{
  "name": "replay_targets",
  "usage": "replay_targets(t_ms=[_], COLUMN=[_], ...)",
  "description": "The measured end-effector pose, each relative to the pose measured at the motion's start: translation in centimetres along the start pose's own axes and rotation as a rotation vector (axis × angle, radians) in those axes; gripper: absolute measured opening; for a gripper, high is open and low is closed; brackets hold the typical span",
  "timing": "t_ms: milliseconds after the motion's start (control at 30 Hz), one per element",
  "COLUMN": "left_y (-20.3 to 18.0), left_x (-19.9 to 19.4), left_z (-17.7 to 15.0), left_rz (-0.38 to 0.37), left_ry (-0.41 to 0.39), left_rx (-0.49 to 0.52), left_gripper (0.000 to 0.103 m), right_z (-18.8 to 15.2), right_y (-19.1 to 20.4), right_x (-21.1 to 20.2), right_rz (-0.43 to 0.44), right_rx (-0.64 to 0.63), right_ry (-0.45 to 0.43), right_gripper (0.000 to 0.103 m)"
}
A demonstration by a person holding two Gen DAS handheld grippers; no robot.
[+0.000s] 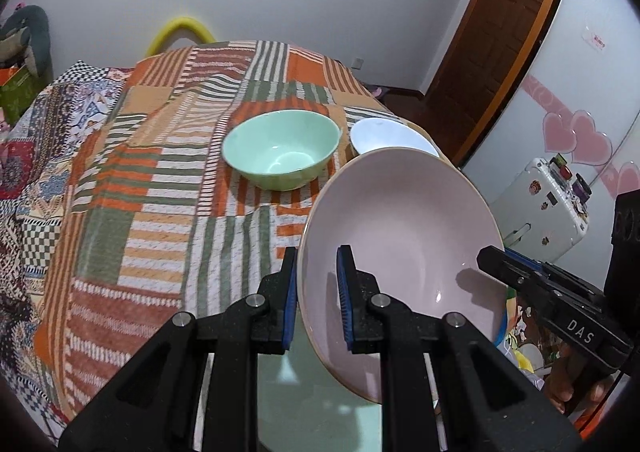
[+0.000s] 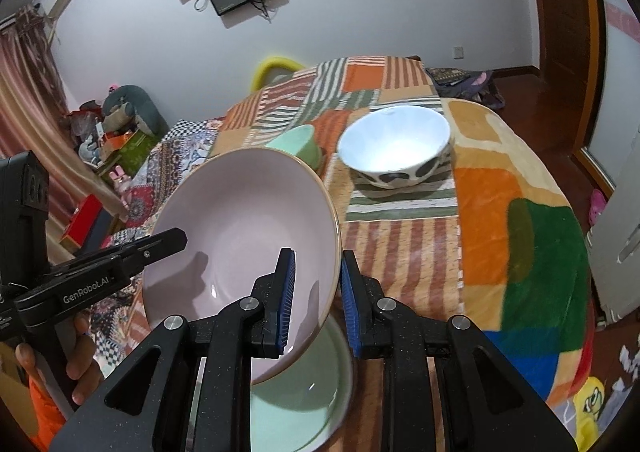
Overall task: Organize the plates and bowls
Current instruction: 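Lift the pink bowl with both tools and carry it over the plate stack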
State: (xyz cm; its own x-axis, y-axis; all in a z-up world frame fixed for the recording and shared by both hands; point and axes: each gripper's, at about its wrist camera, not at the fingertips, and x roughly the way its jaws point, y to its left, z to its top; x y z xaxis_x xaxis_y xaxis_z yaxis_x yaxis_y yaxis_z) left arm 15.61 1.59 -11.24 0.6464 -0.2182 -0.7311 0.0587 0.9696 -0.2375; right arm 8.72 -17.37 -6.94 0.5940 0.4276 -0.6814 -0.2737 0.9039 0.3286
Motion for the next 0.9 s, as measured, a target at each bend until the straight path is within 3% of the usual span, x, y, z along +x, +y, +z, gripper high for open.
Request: replay_targets(t_ms=[467,900], left_y=[4.5,9.3], left_x=[-6.1,-8.7], left_z=[-2.9,-5.9], left_rz=[0.074,0.156], left_ry=[-0.061,-0.061], left_rx=[-0.070,-0.146], left_gripper=[0.018,0.017], right_z=[-0.9,-2.1], right_y=[5.3,10.0], right_x=[0.6,2.8], right_rz=[0.088,0.156], right_rx=[-0.083,-0.168], right_ry=[0.002,0.063], right_gripper=[0.021,0.021])
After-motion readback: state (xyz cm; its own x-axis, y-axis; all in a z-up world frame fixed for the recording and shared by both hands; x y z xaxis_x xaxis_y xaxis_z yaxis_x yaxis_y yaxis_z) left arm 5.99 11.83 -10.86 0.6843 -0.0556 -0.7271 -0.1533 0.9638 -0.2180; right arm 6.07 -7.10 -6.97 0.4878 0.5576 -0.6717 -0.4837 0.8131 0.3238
